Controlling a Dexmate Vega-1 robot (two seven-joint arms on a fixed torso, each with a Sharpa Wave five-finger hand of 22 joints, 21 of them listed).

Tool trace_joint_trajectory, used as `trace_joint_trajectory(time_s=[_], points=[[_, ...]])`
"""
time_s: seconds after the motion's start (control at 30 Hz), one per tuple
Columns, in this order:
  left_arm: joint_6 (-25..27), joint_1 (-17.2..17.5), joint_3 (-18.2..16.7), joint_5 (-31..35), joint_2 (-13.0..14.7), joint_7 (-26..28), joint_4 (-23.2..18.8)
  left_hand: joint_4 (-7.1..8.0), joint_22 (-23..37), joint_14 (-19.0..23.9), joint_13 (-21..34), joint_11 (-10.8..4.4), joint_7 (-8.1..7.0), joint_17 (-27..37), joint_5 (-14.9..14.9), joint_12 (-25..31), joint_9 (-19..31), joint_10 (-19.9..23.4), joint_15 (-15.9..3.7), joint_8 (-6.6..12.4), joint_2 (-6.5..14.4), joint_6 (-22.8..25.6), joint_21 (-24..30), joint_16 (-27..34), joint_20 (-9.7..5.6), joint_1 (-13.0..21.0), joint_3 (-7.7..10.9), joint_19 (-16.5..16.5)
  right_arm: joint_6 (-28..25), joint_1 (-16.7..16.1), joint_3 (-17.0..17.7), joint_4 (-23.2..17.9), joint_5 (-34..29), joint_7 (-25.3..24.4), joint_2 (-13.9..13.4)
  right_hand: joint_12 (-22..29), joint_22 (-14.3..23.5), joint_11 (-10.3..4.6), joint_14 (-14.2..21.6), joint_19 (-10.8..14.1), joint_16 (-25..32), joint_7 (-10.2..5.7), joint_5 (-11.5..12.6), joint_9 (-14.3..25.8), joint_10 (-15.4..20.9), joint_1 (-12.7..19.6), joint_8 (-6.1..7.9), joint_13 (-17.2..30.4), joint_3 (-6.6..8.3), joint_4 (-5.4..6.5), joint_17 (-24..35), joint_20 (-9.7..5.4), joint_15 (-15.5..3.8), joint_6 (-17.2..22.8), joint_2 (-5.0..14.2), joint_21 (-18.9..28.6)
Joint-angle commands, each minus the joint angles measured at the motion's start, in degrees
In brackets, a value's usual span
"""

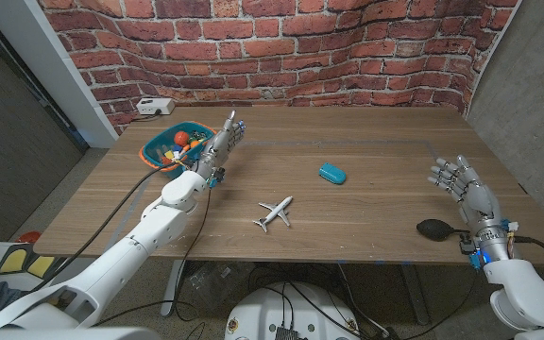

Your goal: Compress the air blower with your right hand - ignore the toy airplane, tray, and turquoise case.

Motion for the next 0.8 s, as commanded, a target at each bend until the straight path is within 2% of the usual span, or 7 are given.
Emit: trace_joint_trajectory(time_s=[0.03,0.37,0.67,0.8], points=[[1.3,-0.6,0.8,0.4,0.1,-0.8,0.0,-0.09,0.2,0.3,0.1,-0.05,-0.07,0.2,-0.1,0.0,0.2,0.4,-0.08,-0.25,0.2,0.7,0.1,-0.2,0.26,0.3,-0.14,0.1,0.2,-3.8,2.0,-1.3,-2.9,0.2,3.0,0.4,0.2,0.14,0.7,0.5,0.1,-0.27,0.2,0.2,0.8,0.7,0.17,0.2,0.06,-0.44,0.0,-0.31,-0.21,0.6,0.14,-0.1],[2.4,-1.5,1.4,1.1,0.2,-0.9,-0.3,-0.11,0.2,0.4,0.1,0.06,-0.1,0.2,-0.2,-0.1,0.2,0.4,-0.18,-0.3,0.3,0.8,0.0,-0.2,0.32,0.4,-0.22,0.1,2.2,-4.7,3.0,-0.4,-4.9,0.3,5.0,0.5,0.2,-0.35,1.8,1.3,0.2,-0.96,0.2,0.3,1.6,0.8,0.85,0.2,0.06,-0.49,0.1,-0.43,-0.52,2.9,0.22,-0.2],[4.2,-2.4,2.5,3.1,1.0,-0.5,-1.7,-0.12,0.2,0.4,0.1,-0.12,-0.16,0.2,-0.3,-0.2,0.2,0.4,-0.17,-0.41,0.4,0.8,0.0,-0.3,0.32,0.5,-0.3,0.1,3.8,-5.3,3.5,0.8,-7.4,0.4,6.2,0.5,0.2,-0.71,2.3,1.9,0.2,-1.14,0.2,0.3,2.0,1.0,0.55,0.2,0.1,-0.54,0.0,-0.53,-0.66,2.4,0.31,-0.3],[4.2,-2.6,2.7,3.6,1.2,-0.5,-2.1,-0.13,0.2,0.4,0.1,-0.08,-0.14,0.2,-0.3,-0.2,0.2,0.4,-0.14,-0.46,0.4,0.8,0.0,-0.3,0.35,0.5,-0.34,0.1,3.5,-5.6,4.0,0.7,-12.2,-1.7,7.1,0.5,0.2,-0.65,2.3,2.0,0.2,-1.07,0.2,0.3,2.1,1.1,0.42,0.2,0.14,-0.57,0.0,-0.6,-0.68,2.3,0.39,-0.4]])
